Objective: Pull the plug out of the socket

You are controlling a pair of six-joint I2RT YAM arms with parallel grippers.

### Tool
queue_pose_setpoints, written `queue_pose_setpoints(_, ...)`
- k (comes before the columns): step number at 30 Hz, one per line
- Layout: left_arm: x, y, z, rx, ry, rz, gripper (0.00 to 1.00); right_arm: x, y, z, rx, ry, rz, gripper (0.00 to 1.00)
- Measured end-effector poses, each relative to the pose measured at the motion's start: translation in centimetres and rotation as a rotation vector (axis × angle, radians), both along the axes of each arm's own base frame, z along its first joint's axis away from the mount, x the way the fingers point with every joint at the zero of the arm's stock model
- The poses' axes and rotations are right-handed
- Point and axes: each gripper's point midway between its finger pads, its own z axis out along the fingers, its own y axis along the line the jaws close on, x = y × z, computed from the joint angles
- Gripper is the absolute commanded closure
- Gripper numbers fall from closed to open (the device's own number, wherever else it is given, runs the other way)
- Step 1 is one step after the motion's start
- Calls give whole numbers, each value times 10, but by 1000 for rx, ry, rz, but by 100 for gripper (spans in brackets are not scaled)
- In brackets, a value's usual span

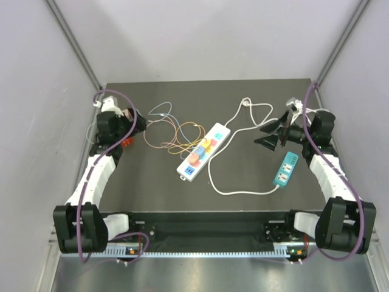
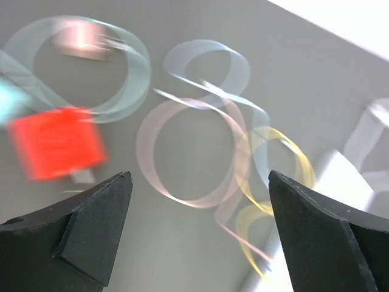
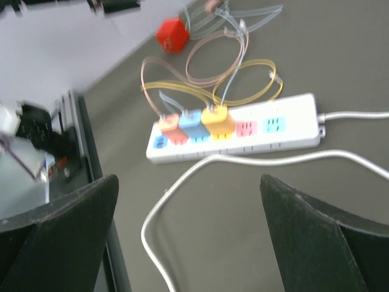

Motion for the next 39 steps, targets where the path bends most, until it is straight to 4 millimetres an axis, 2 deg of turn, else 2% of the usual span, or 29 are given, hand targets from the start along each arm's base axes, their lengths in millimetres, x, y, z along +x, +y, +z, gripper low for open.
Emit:
queue_pose_setpoints(5, -23, -71, -8, -123, 26, -349, 1, 1, 17, -16, -128, -42, 97, 0)
queue_pose_setpoints(10, -59, -146, -12, -97, 56, -641, 1, 2, 23, -43, -252, -42, 165, 0)
queue_pose_setpoints(12, -73, -168, -11, -72, 59, -726, 3, -1, 20, -55, -280, -17, 169, 0)
queue_pose_setpoints(14, -85, -182, -9, -57, 62, -781, 5, -4, 18, -60, -300, -6, 171, 0)
queue_pose_setpoints(20, -114, -191, -4, -40, 52, -807, 11, -5, 16, -64, -320, -4, 170, 1)
queue_pose_setpoints(24, -129, -200, -21, -52, 114, -806, 14, -5, 15, -65, -326, -6, 168, 0)
queue_pose_setpoints(28, -141, -219, -47, -29, 206, -824, 16, -4, 14, -66, -332, -5, 165, 0)
queue_pose_setpoints(31, -145, -227, -70, 15, 273, -808, 17, -4, 14, -66, -333, -5, 164, 0)
queue_pose_setpoints(34, -140, -223, -91, 82, 316, -750, 17, -4, 14, -66, -334, -5, 163, 0)
queue_pose_setpoints(39, -125, -217, -101, 170, 305, -672, 20, -4, 14, -66, -334, -4, 163, 0)
